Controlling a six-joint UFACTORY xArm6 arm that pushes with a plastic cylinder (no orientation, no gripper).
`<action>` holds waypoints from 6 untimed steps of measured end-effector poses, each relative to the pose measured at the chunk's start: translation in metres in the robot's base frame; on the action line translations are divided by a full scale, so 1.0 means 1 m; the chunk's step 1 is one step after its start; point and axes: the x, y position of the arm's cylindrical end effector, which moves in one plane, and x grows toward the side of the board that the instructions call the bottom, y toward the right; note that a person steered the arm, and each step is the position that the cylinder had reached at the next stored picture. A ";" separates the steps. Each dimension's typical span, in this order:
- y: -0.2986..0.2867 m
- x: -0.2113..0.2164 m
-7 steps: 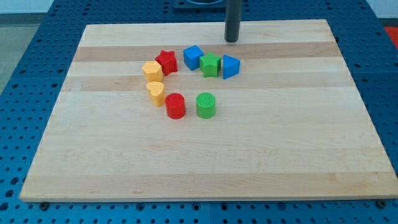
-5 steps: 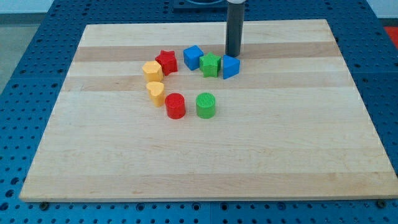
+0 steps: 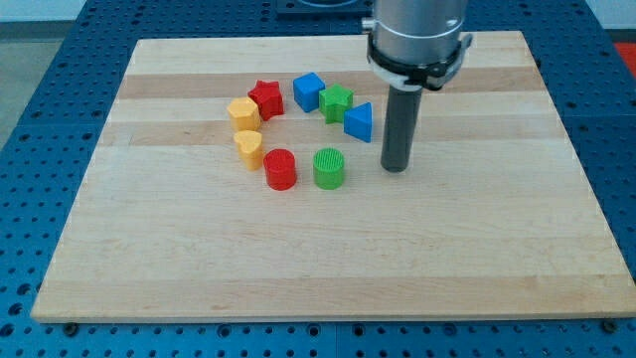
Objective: Move the blue triangle to the right side of the green circle
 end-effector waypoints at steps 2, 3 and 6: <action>-0.003 -0.080; -0.012 -0.080; -0.014 -0.096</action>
